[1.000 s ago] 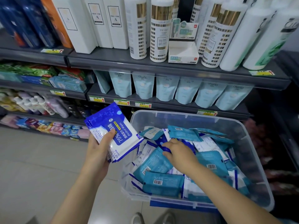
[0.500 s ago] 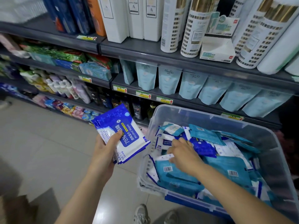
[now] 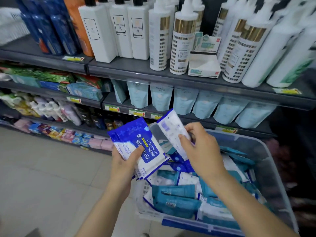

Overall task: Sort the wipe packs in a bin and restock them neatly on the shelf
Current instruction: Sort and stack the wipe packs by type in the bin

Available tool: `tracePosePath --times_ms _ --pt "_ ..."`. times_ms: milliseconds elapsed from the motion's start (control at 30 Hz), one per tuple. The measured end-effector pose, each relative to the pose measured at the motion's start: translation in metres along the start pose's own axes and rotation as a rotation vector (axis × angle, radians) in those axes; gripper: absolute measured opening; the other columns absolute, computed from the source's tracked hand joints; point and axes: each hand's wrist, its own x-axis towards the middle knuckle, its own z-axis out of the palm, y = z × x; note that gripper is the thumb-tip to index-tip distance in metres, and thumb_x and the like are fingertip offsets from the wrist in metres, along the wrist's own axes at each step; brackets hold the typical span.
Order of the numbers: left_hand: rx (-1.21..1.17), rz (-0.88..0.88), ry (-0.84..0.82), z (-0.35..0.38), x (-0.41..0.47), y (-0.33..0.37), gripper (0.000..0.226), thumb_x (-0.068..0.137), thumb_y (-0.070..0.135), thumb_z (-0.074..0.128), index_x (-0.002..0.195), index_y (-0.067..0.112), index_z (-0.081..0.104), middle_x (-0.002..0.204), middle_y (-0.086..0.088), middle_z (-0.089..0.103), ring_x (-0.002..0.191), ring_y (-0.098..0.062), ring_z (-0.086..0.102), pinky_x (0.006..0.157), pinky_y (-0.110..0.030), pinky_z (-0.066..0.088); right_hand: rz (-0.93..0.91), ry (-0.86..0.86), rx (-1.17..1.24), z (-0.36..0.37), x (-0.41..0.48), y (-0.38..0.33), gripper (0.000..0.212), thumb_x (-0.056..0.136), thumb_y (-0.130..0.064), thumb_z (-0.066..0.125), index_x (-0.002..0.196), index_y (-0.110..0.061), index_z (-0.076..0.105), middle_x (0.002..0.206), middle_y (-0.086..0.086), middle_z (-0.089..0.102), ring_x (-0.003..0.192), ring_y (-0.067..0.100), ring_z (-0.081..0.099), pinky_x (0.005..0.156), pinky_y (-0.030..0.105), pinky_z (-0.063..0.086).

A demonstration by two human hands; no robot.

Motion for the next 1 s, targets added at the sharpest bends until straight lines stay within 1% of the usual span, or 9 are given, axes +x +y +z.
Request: tracePosePath --times_ms 100,167,300,433,533,633,833,900,1000 --pt "-0.022 0.016 -0.045 0.012 -0.004 -0.003 0.044 0.088 0.011 0.063 0.127 0.02 0.044 0.11 -0.005 0.071 0.095 -0.025 0.07 0.074 -0.041 0.059 -0.237 -0.068 -0.347 0.025 -0.013 -0.021 0.028 0.091 -0.033 0.052 0.117 -0.022 0.057 0.107 -0.004 0.065 0.093 0.019 0.059 0.071 0.029 0.05" --pt "-0.038 0.027 -0.061 0.013 -0.005 -0.003 0.042 0.092 0.012 0.059 0.13 0.022 0.043 0.11 -0.003 0.071 0.097 -0.024 0.069 0.072 -0.038 0.059 -0.308 -0.142 -0.381 0.037 -0.019 -0.023 0.04 0.084 -0.039 0.046 0.113 -0.021 0.066 0.111 -0.006 0.068 0.091 0.017 0.061 0.075 0.026 0.055" --pt "-0.036 0.01 -0.079 0.005 -0.007 -0.005 0.052 0.084 0.028 0.061 0.133 0.024 0.041 0.116 -0.003 0.068 0.102 -0.025 0.067 0.077 -0.044 0.057 -0.237 -0.29 -0.066 0.036 -0.009 -0.007 0.04 0.092 -0.032 0.036 0.123 -0.027 0.062 0.127 -0.015 0.057 0.114 0.013 0.04 0.103 0.027 0.029" --pt "-0.018 0.018 -0.163 0.004 -0.012 -0.004 0.057 0.079 0.032 0.059 0.133 0.022 0.042 0.119 -0.006 0.067 0.105 -0.028 0.066 0.083 -0.047 0.056 -0.131 -0.403 0.221 0.028 0.006 -0.001 0.043 0.09 -0.006 0.058 0.118 -0.04 0.058 0.121 -0.013 0.047 0.117 0.004 0.038 0.1 0.008 0.031" --pt "-0.005 0.03 -0.186 0.002 -0.011 -0.001 0.056 0.078 0.029 0.061 0.131 0.02 0.043 0.118 -0.006 0.067 0.104 -0.029 0.066 0.08 -0.045 0.057 0.077 -0.412 0.398 0.024 0.009 0.0 0.067 0.08 -0.011 0.072 0.134 -0.038 0.042 0.129 -0.016 0.041 0.116 0.002 0.048 0.096 0.025 0.048" --pt "0.0 0.015 -0.172 0.001 -0.011 0.001 0.056 0.077 0.028 0.062 0.129 0.02 0.044 0.116 -0.006 0.068 0.102 -0.03 0.067 0.077 -0.042 0.059 0.296 -0.403 0.517 0.021 0.009 0.002 0.083 0.067 -0.019 0.083 0.136 -0.031 0.039 0.122 -0.01 0.056 0.104 0.012 0.061 0.087 0.038 0.054" --pt "-0.002 -0.064 -0.162 -0.002 -0.012 0.001 0.05 0.078 0.03 0.062 0.126 0.023 0.045 0.108 -0.004 0.072 0.091 -0.025 0.071 0.062 -0.034 0.059 0.3 -0.48 0.574 0.009 0.005 0.011 0.053 0.073 0.001 0.075 0.113 -0.03 0.061 0.103 0.003 0.065 0.086 0.014 0.067 0.075 0.035 0.058" --pt "0.015 -0.104 -0.187 -0.006 -0.012 0.003 0.049 0.078 0.033 0.061 0.124 0.026 0.046 0.105 -0.001 0.073 0.088 -0.023 0.072 0.062 -0.034 0.058 0.178 -0.568 0.465 -0.01 0.012 0.011 0.056 0.075 0.007 0.072 0.106 -0.039 0.062 0.104 0.005 0.061 0.086 0.009 0.065 0.072 0.023 0.055" --pt "0.043 -0.146 -0.24 -0.01 -0.012 0.006 0.052 0.074 0.035 0.063 0.123 0.026 0.047 0.105 -0.002 0.073 0.087 -0.021 0.071 0.067 -0.036 0.059 -0.109 -0.724 0.02 -0.037 0.032 0.002 0.05 0.074 0.0 0.074 0.098 -0.044 0.067 0.094 -0.009 0.061 0.085 0.002 0.058 0.076 0.02 0.048"
